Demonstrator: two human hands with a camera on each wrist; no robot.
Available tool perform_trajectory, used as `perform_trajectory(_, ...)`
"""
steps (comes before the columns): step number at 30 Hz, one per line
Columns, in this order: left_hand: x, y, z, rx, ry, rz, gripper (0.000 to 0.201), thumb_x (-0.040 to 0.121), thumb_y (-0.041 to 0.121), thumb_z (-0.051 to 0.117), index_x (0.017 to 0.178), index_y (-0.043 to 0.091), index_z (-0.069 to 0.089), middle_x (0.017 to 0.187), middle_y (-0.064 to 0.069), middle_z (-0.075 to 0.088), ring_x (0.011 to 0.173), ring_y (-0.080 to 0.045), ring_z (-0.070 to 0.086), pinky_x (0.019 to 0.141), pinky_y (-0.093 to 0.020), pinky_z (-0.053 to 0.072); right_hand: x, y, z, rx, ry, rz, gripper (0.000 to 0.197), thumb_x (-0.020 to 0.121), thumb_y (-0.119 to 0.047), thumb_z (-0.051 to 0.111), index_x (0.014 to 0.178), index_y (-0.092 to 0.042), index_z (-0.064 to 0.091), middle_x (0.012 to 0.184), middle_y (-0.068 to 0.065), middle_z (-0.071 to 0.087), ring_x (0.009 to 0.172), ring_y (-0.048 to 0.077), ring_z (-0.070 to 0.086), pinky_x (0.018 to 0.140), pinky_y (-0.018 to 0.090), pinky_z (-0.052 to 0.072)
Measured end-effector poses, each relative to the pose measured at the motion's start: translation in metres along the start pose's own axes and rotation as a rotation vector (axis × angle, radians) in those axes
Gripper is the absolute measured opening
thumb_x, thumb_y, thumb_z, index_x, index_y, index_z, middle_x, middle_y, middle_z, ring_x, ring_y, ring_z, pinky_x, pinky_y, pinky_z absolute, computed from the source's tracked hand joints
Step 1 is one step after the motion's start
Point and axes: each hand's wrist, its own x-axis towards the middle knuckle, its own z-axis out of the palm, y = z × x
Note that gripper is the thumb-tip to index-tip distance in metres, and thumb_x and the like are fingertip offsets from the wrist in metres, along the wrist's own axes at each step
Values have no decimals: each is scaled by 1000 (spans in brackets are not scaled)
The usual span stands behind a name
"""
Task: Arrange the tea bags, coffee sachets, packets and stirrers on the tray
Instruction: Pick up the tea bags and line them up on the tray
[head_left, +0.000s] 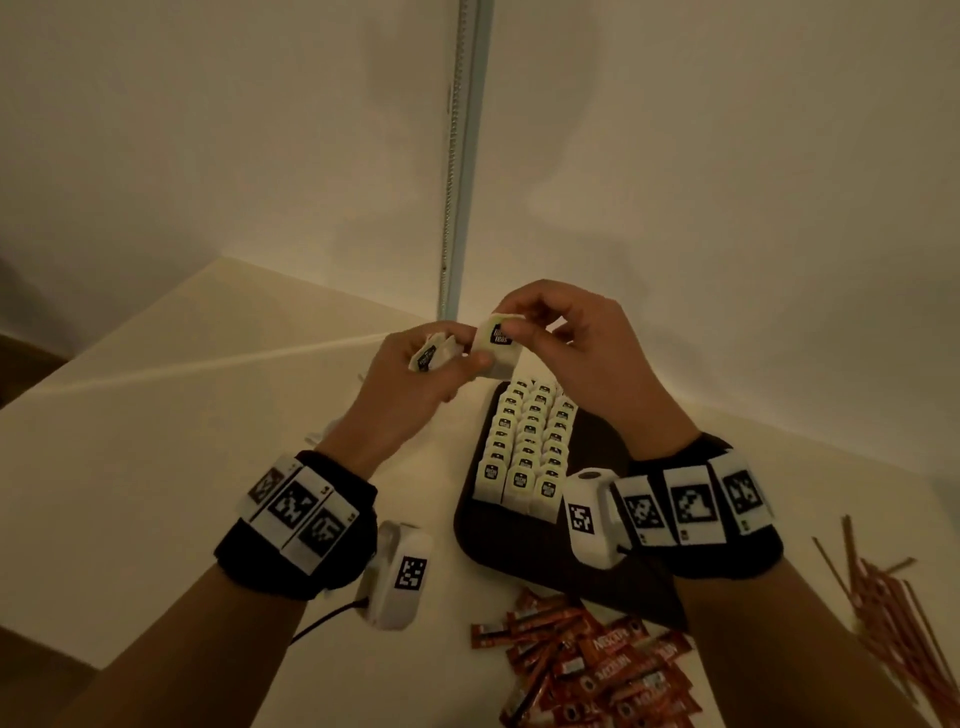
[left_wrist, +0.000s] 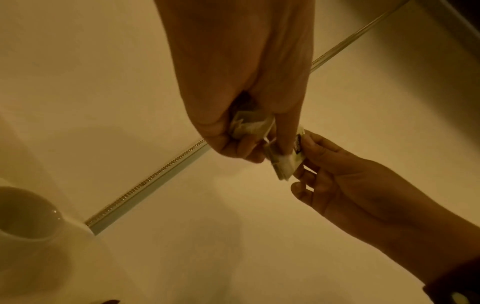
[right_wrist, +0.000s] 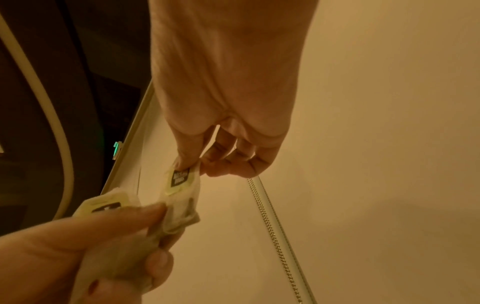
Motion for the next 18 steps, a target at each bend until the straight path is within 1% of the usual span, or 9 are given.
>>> perform_trajectory(2,-2,3,3,16,-46,-10,22,75,-1,74,85,18,69,66,11,66,59,-2,56,54,-13,42,-1,5,-3,3,12,19,12,86,-13,64,89,-24,67,81,-9,65,73,2,54,60,25,46)
perform_trajectory(5,-4,5,12,-56,2,-44,43,71,-5,75,104,20,63,70,12,67,60,1,60,53,-12,45,-2,9,-3,14,4,25,10,85,-13,66,89,-22,68,76,-13,62,71,1,55,60,12,42)
perform_trajectory(6,-3,4,14,-42,29,-47,41,73,-2,75,105,20,63,69,10,66,58,-1,58,50,-14,44,-3,10,-2,26,8,28,9,85,-13,67,89,-21,68,76,-12,62,70,1,55,61,11,42)
perform_trajectory(7,-2,3,17,-21,47,-53,31,76,2,74,100,19,65,68,7,66,58,-5,58,47,-16,44,-3,12,-1,42,18,32,8,84,-12,67,88,-20,69,75,-11,63,69,1,56,62,12,43)
perform_trajectory(9,-2,1,20,23,54,-82,11,80,7,71,89,13,67,68,-1,67,60,-13,60,44,-20,42,-4,16,0,74,43,50,8,83,-11,68,87,-18,69,75,-7,64,68,1,56,64,18,48)
perform_trajectory(10,-2,-2,21,32,42,-107,7,82,9,70,88,12,68,70,-3,69,61,-15,61,44,-21,43,-5,19,0,84,53,64,8,83,-11,68,86,-18,69,74,-7,64,68,1,57,65,21,50)
perform_trajectory(12,-4,-8,18,25,3,-190,9,83,12,69,91,15,68,77,-5,71,65,-17,64,46,-22,45,-10,25,0,94,73,93,8,83,-11,68,86,-19,68,75,-8,63,69,2,57,65,23,51)
perform_trajectory(14,-7,-17,11,-24,-21,-299,11,87,13,65,98,14,66,83,-6,71,68,-18,66,49,-21,46,-15,33,-3,102,87,128,9,85,-11,67,88,-19,68,76,-7,65,68,2,57,65,21,51)
perform_trajectory(18,-15,-31,-6,-368,84,-532,18,95,8,43,110,4,53,82,-14,71,70,-24,69,54,-21,53,-30,57,-8,-3,41,200,11,88,-9,62,91,-19,67,80,-11,65,71,0,59,65,12,49)
